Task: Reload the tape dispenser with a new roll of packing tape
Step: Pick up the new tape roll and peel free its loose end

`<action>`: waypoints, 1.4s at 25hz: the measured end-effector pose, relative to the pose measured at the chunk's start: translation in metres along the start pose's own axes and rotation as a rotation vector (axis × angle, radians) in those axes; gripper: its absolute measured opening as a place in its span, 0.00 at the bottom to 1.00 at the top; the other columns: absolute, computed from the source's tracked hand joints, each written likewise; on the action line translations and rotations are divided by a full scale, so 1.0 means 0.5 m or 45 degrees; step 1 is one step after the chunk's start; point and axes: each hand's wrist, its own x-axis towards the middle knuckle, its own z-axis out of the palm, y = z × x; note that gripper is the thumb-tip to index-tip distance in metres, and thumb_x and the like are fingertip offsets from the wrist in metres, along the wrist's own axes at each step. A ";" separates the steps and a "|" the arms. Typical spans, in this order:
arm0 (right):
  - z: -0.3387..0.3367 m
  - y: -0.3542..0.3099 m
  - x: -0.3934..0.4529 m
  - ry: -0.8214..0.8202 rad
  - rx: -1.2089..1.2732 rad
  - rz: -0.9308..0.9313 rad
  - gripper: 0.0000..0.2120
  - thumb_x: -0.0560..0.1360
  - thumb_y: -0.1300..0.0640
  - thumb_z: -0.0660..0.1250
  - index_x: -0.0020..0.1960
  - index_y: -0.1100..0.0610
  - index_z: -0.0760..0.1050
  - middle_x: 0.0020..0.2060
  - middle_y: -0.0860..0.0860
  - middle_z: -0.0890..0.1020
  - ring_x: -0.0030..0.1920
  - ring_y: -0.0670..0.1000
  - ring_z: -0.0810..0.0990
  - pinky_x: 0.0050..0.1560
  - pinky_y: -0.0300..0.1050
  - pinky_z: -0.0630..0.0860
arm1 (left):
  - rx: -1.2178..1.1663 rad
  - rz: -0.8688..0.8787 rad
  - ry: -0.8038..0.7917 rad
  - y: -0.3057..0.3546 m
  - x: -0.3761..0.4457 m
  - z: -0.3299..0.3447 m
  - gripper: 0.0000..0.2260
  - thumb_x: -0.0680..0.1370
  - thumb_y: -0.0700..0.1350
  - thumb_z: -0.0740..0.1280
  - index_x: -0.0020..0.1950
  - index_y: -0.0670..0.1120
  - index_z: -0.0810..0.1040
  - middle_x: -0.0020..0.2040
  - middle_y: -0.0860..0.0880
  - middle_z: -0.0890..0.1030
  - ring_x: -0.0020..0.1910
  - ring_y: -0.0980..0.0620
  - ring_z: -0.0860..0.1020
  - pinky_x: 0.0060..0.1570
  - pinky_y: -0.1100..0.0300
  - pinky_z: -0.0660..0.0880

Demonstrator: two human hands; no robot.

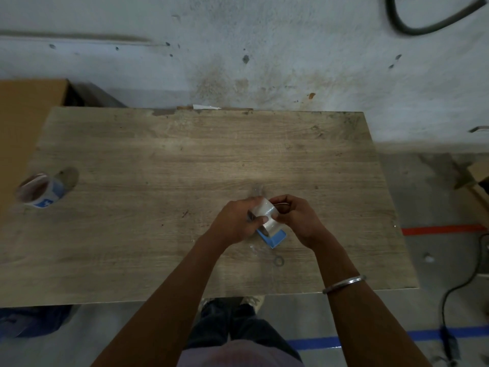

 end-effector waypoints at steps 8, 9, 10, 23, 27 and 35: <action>0.003 0.001 0.003 0.044 0.004 0.017 0.14 0.72 0.72 0.67 0.55 0.60 0.79 0.48 0.57 0.85 0.52 0.59 0.83 0.56 0.55 0.79 | 0.096 0.245 0.129 -0.025 -0.004 0.001 0.18 0.78 0.43 0.69 0.67 0.45 0.76 0.62 0.46 0.80 0.59 0.50 0.79 0.58 0.57 0.75; 0.003 0.002 0.002 0.045 0.009 0.017 0.13 0.72 0.71 0.68 0.55 0.60 0.79 0.48 0.57 0.85 0.53 0.59 0.83 0.56 0.55 0.79 | 0.143 0.290 0.192 -0.031 -0.009 0.003 0.16 0.77 0.44 0.69 0.65 0.45 0.79 0.62 0.46 0.80 0.59 0.50 0.79 0.58 0.58 0.75; 0.002 0.002 0.003 0.044 0.008 0.015 0.13 0.72 0.70 0.68 0.55 0.60 0.79 0.49 0.56 0.85 0.53 0.58 0.83 0.56 0.55 0.79 | 0.180 0.342 0.238 -0.039 -0.015 0.005 0.13 0.76 0.44 0.70 0.61 0.45 0.81 0.61 0.47 0.81 0.58 0.51 0.79 0.57 0.59 0.75; -0.004 -0.011 0.011 0.008 -0.058 -0.040 0.14 0.74 0.70 0.67 0.56 0.58 0.81 0.50 0.53 0.85 0.52 0.53 0.84 0.54 0.49 0.80 | 0.422 0.606 0.076 -0.065 -0.005 -0.015 0.13 0.76 0.44 0.62 0.55 0.42 0.83 0.54 0.44 0.84 0.52 0.47 0.82 0.52 0.54 0.80; -0.002 -0.015 0.010 0.000 -0.049 -0.037 0.14 0.74 0.70 0.67 0.53 0.55 0.81 0.49 0.51 0.85 0.49 0.48 0.84 0.49 0.44 0.80 | 0.460 0.680 0.087 -0.049 -0.006 -0.023 0.13 0.74 0.43 0.61 0.53 0.41 0.83 0.51 0.43 0.84 0.48 0.47 0.83 0.46 0.54 0.81; -0.008 -0.004 0.024 0.030 -0.011 -0.028 0.14 0.74 0.70 0.67 0.57 0.59 0.81 0.50 0.51 0.85 0.50 0.47 0.84 0.52 0.44 0.80 | 0.696 0.765 -0.011 -0.070 -0.003 -0.022 0.17 0.72 0.38 0.70 0.61 0.40 0.78 0.59 0.42 0.80 0.51 0.45 0.82 0.41 0.53 0.81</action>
